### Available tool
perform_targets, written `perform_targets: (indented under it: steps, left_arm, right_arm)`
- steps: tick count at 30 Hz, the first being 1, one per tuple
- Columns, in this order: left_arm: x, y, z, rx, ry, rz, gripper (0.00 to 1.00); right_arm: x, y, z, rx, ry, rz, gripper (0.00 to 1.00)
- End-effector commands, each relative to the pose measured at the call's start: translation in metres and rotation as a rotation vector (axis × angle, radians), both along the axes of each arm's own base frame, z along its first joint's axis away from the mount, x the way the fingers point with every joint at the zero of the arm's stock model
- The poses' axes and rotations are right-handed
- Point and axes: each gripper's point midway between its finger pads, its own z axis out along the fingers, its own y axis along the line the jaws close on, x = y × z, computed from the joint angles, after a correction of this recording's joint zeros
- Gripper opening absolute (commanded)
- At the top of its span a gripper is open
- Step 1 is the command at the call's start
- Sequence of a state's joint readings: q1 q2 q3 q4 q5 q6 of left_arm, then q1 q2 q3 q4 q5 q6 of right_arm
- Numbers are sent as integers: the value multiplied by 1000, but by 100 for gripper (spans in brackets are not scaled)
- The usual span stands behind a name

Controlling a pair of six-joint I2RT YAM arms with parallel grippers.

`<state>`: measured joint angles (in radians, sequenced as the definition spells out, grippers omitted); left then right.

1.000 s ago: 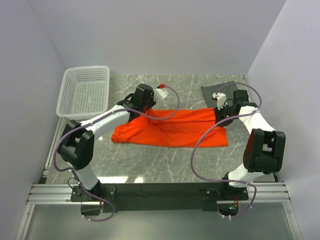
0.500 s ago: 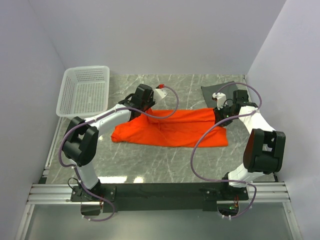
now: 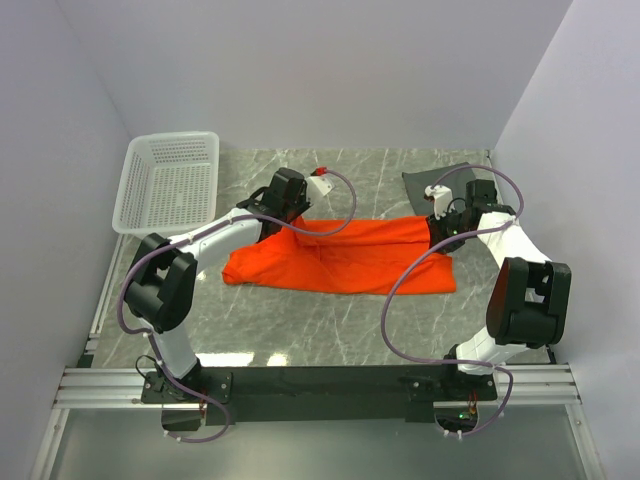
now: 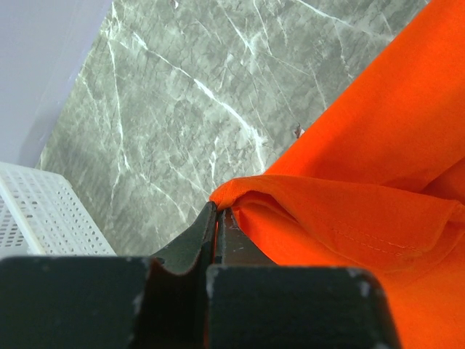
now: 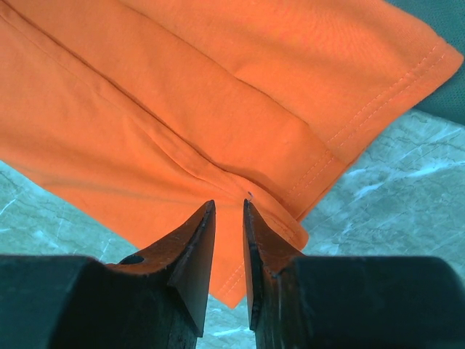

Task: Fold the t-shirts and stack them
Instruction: Fold the tshirt

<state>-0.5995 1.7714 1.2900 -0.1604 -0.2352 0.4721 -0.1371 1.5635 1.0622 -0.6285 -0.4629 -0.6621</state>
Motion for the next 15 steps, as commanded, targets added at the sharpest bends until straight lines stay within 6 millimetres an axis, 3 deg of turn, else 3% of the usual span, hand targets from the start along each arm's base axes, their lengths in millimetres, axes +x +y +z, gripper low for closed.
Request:
perform_targets:
  steps: [1,15]
  left_arm:
    - [6,0,20,-48,-49,31,1]
    - [4,2,17,-58,-31,60,1]
  right_arm:
    - [4,5,10,14,-35,13,29]
    - [4,3,10,5,-37,10,30]
